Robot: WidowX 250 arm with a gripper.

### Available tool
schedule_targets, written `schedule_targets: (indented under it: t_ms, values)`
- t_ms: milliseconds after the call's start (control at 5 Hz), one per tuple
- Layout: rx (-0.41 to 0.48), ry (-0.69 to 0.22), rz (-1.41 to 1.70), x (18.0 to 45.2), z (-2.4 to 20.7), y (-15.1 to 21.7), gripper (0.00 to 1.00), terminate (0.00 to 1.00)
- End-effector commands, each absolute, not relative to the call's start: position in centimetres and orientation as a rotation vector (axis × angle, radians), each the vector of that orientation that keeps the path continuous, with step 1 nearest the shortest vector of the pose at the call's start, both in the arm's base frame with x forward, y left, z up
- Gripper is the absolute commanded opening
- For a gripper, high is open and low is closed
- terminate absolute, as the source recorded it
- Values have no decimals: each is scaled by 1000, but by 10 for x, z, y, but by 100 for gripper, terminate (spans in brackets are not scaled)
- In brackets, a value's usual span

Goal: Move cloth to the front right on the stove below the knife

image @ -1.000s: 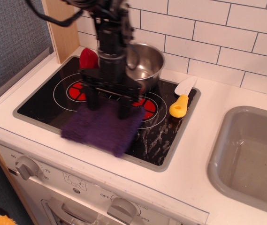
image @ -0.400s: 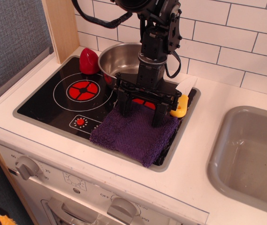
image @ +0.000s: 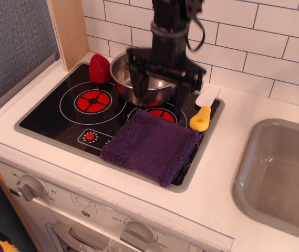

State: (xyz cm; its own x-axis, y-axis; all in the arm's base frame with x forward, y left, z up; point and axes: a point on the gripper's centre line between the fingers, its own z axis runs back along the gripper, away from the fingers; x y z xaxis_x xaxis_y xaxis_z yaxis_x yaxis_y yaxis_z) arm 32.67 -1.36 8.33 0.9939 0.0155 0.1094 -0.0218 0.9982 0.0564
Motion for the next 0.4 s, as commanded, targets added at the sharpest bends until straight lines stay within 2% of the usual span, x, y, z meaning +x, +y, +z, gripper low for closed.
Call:
schedule_targets:
  t_ms: [0, 200]
  values:
    - [32, -182, -19, 326, 108, -12, 100, 0]
    - [32, -182, -19, 326, 108, -12, 100, 100]
